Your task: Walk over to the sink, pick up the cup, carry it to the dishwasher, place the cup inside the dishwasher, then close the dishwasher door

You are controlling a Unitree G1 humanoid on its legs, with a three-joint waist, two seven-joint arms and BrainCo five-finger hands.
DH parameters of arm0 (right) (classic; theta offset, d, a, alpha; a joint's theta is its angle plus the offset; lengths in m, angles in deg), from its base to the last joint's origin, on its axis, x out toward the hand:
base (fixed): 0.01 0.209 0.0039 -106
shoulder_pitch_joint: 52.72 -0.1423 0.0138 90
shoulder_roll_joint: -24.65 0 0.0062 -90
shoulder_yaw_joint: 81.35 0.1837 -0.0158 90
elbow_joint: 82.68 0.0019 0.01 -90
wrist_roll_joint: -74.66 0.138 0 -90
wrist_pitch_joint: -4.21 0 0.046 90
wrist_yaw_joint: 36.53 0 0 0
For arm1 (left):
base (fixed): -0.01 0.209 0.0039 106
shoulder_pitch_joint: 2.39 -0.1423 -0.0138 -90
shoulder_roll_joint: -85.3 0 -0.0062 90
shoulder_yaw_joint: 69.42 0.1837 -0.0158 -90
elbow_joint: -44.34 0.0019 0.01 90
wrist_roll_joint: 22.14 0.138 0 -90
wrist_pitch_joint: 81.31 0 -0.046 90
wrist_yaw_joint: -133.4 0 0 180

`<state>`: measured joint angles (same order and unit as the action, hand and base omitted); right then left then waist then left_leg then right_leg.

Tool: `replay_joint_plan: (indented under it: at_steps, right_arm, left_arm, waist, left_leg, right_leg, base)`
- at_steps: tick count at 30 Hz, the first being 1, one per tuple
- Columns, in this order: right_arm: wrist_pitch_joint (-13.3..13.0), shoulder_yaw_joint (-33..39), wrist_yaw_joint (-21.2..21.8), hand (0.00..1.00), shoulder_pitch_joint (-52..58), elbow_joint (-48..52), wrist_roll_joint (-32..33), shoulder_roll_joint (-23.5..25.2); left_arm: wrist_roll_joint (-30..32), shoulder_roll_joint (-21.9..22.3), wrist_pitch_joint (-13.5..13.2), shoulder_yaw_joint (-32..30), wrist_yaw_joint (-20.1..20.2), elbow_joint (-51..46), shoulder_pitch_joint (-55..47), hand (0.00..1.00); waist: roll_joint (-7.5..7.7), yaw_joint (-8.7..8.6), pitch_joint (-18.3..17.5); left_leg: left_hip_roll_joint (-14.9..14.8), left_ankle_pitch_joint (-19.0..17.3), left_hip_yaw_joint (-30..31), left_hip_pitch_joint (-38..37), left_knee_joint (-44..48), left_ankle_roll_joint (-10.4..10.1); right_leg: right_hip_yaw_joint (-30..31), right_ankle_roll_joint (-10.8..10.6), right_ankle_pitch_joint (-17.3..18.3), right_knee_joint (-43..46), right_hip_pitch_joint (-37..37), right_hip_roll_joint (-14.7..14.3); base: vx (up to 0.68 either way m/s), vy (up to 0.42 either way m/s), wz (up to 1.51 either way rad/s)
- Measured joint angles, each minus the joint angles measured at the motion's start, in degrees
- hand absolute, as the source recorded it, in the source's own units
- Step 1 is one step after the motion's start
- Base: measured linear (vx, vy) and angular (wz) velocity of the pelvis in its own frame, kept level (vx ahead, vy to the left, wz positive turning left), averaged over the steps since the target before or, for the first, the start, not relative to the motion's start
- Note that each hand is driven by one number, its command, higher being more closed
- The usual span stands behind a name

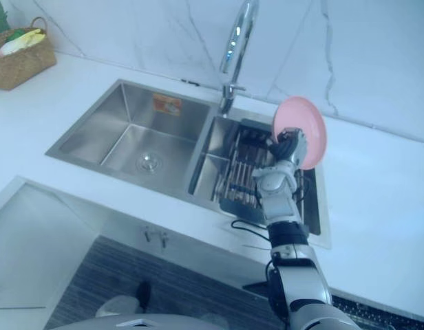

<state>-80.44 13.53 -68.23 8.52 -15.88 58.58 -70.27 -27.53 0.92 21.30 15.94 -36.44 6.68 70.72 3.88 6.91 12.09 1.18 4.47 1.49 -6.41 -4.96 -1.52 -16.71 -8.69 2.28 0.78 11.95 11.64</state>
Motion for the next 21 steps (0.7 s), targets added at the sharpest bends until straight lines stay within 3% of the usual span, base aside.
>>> replay_joint_plan:
  at_steps: [14,21]
  right_arm:
    - [-1.32,0.30,-0.02,1.00,3.03,5.07,0.16,0.06]
    - [1.28,2.59,1.16,1.00,4.40,9.48,0.16,-0.01]
  left_arm:
    - [0.04,0.11,0.25,0.01,-0.27,0.03,-0.31,0.00]
    - [0.08,0.01,0.76,-0.01,-0.27,0.03,-0.69,0.00]
  waist:
    - [-0.20,-0.95,-0.35]
    - [-0.01,-1.35,-1.00]
  left_leg:
    - [-0.17,-0.02,-0.74,-0.38,-0.01,-0.02]
    - [-0.51,-0.43,-3.11,-0.74,-0.01,0.02]
  right_leg:
    - [0.54,-0.07,-0.04,0.02,0.03,0.00]
    - [3.00,-0.15,-0.45,-0.19,-0.81,-0.04]
  base:
    - [-0.01,-0.001,-0.01]
    - [-0.01,0.005,-0.14]
